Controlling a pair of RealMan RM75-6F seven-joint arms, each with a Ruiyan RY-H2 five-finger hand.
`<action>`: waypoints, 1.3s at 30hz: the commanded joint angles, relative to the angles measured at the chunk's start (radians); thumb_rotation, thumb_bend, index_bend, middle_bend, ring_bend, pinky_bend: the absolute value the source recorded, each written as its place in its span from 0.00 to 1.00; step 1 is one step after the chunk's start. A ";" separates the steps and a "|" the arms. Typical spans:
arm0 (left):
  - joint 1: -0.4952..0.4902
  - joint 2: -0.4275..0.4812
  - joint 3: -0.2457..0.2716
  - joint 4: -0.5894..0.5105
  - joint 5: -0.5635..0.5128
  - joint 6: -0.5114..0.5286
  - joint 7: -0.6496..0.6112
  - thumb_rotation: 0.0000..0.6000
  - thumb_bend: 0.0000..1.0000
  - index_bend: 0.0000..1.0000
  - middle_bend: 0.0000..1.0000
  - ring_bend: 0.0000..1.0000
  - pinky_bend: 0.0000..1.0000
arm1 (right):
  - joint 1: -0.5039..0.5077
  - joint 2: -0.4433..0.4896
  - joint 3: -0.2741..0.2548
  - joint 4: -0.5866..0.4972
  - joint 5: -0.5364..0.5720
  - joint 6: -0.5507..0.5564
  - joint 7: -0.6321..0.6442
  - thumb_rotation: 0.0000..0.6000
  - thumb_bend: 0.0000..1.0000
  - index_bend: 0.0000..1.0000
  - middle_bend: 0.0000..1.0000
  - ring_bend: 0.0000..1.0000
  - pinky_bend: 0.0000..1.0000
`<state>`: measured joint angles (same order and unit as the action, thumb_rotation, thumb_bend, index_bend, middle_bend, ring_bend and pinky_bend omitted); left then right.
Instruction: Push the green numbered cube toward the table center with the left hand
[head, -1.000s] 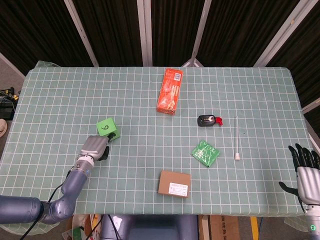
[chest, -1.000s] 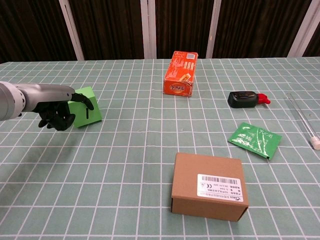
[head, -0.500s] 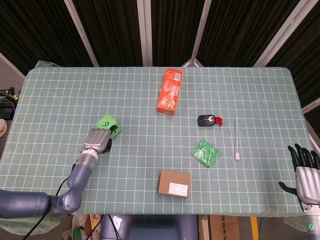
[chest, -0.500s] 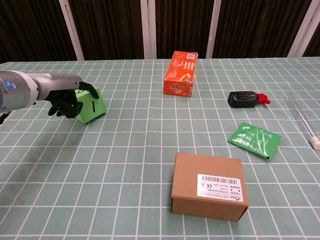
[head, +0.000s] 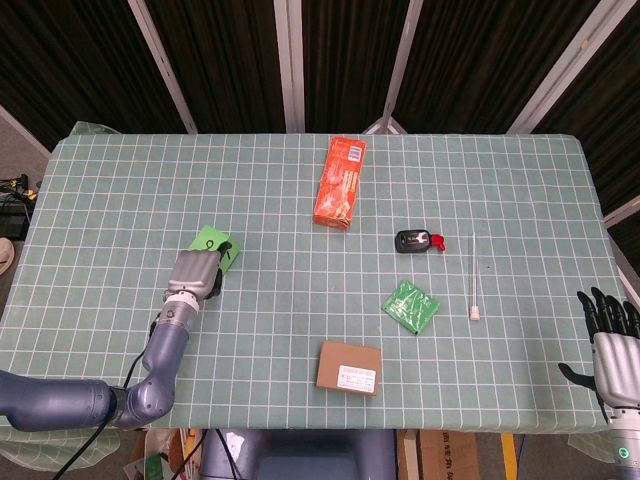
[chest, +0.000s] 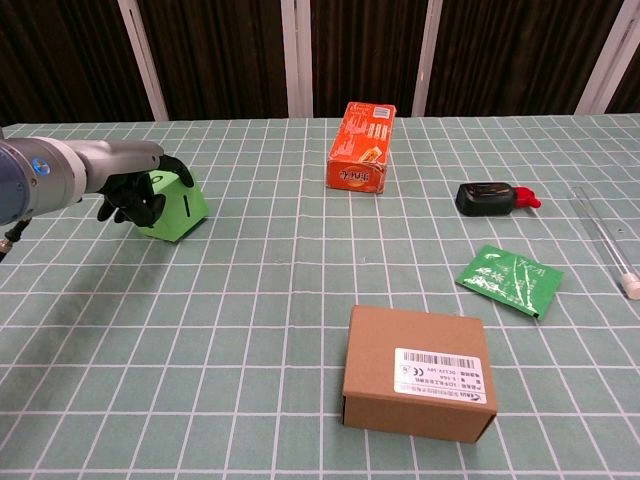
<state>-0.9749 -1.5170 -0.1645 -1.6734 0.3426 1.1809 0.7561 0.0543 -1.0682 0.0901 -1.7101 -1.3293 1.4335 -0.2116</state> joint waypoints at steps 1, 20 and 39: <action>0.000 -0.012 -0.005 0.015 -0.008 0.016 0.011 1.00 0.90 0.16 0.83 0.70 0.68 | 0.000 0.000 0.001 0.000 0.002 0.001 0.000 1.00 0.04 0.06 0.00 0.00 0.00; 0.039 -0.035 -0.102 -0.030 0.031 -0.010 -0.099 1.00 0.68 0.14 0.54 0.64 0.69 | 0.003 -0.004 0.005 0.007 0.010 0.000 -0.003 1.00 0.04 0.06 0.00 0.00 0.00; 0.577 0.518 0.074 -0.474 0.941 0.178 -0.292 1.00 0.37 0.14 0.15 0.02 0.10 | -0.009 0.009 -0.004 -0.011 -0.014 0.022 0.006 1.00 0.05 0.06 0.00 0.00 0.00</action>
<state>-0.5956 -1.1143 -0.2347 -2.1857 0.9986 1.1629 0.4376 0.0459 -1.0598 0.0859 -1.7211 -1.3428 1.4554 -0.2057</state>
